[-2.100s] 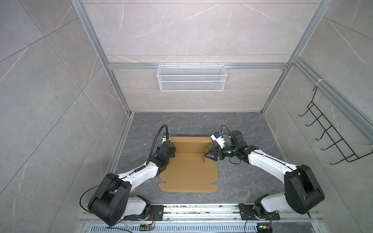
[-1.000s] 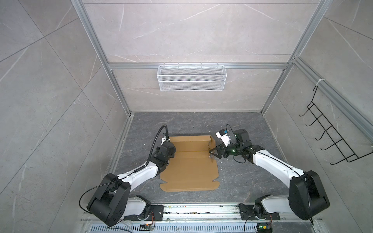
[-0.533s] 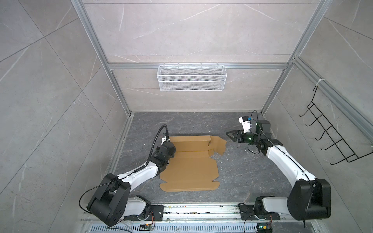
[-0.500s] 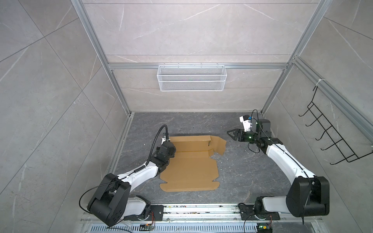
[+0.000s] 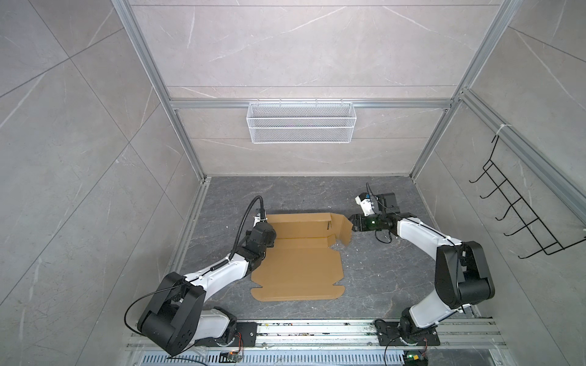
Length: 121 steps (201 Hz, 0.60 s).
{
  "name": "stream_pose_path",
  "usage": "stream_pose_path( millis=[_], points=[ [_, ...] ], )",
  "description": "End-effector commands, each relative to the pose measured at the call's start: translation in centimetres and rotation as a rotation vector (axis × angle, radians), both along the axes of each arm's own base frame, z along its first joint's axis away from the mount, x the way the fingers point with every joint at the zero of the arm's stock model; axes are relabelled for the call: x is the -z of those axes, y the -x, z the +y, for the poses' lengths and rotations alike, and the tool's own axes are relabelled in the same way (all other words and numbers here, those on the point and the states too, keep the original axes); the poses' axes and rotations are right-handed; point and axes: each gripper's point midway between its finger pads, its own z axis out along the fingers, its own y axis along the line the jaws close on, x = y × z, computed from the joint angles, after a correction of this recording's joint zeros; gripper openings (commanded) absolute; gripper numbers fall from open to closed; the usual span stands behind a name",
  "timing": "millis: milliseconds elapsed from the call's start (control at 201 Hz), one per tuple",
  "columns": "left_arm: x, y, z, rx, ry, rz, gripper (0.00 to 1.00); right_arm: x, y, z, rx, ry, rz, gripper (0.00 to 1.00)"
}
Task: Assemble paper box
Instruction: Fold the bottom flaps of a flat cardboard box at the center of the table.
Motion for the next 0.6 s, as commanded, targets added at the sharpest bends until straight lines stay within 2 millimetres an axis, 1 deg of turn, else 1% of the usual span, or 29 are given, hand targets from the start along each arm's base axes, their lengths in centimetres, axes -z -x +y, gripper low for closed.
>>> stream_pose_path(
  millis=[0,75,224,313,408,503,597],
  points=[
    [-0.3,-0.2,0.0,0.013,-0.043,0.013,0.0,1.7,1.9,0.9,-0.103,0.065,0.013,0.68],
    [-0.3,-0.2,0.0,0.012,-0.042,0.014,0.0,1.8,3.1,1.6,-0.147,0.061,0.023,0.68],
    [-0.5,-0.4,-0.1,0.014,-0.037,0.011,0.0,0.7,5.1,2.6,-0.207,0.036,0.016,0.67],
    [-0.6,-0.4,-0.2,0.019,-0.039,0.01,0.0,0.7,6.4,3.0,-0.239,0.089,0.027,0.67],
    [-0.6,-0.4,-0.1,0.018,-0.041,0.012,0.0,0.8,7.6,3.0,-0.259,0.151,0.038,0.67],
    [-0.6,-0.4,-0.2,0.02,-0.04,0.012,0.0,0.3,7.9,3.2,-0.262,0.153,0.014,0.67],
    [-0.4,-0.5,-0.3,0.019,-0.033,0.015,0.0,-0.3,7.7,4.4,-0.266,0.123,-0.026,0.67]
  ],
)
